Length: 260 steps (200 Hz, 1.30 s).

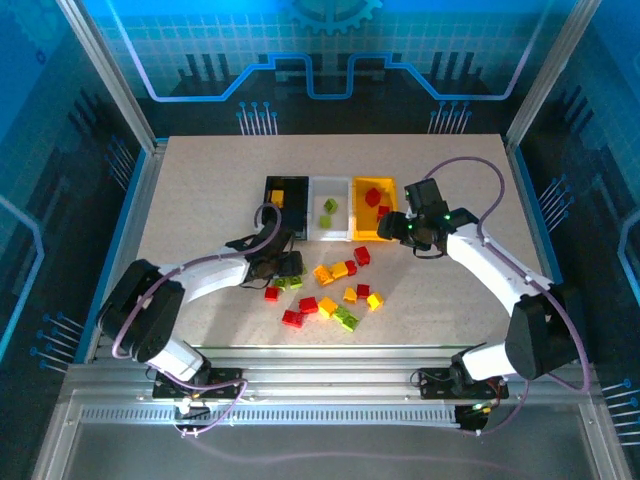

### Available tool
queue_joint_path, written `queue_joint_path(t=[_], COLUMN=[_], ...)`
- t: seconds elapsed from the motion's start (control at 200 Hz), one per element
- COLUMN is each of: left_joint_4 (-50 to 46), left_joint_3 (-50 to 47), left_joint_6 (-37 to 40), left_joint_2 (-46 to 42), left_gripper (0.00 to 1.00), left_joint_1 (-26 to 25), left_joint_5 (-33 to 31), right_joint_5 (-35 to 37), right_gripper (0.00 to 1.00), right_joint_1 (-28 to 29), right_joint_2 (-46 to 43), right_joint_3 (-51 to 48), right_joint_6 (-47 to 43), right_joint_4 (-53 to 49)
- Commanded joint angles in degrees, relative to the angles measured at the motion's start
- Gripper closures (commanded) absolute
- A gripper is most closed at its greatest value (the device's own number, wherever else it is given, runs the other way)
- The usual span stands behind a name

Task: Sort the legos into containers by color

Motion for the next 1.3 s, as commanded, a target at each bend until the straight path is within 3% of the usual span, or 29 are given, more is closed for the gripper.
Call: queue_joint_path(t=[0.0, 0.42, 0.615, 0.931, 1.146, 1.296], left_joint_4=[2.41, 4.55, 3.86, 3.3, -0.92, -1.9], left_joint_3=[1.99, 3.71, 2.77, 1.41, 4.85, 13.64], left_joint_6=[1.22, 1.14, 0.2, -1.58, -1.59, 0.19], left_joint_2=[1.59, 4.92, 5.8, 2.15, -6.11, -3.86], left_gripper=[0.22, 0.44, 0.48, 0.71, 0.74, 0.74], left_joint_1=[0.7, 2.04, 1.97, 1.37, 0.05, -1.7], left_joint_5=[-2.4, -1.42, -0.94, 0.92, 1.04, -0.1], right_joint_5=[0.84, 0.77, 0.74, 0.65, 0.38, 0.01], right_gripper=[0.31, 0.31, 0.31, 0.31, 0.31, 0.31], right_joint_1=[0.23, 0.21, 0.08, -0.16, -0.29, -0.35], right_joint_2=[-1.63, -1.43, -1.37, -1.38, -2.17, -2.61], right_joint_3=[-0.33, -0.58, -0.56, -0.59, -0.92, -1.66], right_joint_6=[0.36, 0.34, 0.33, 0.69, 0.95, 1.31], right_joint_4=[-0.28, -0.02, 0.22, 0.31, 0.26, 0.74])
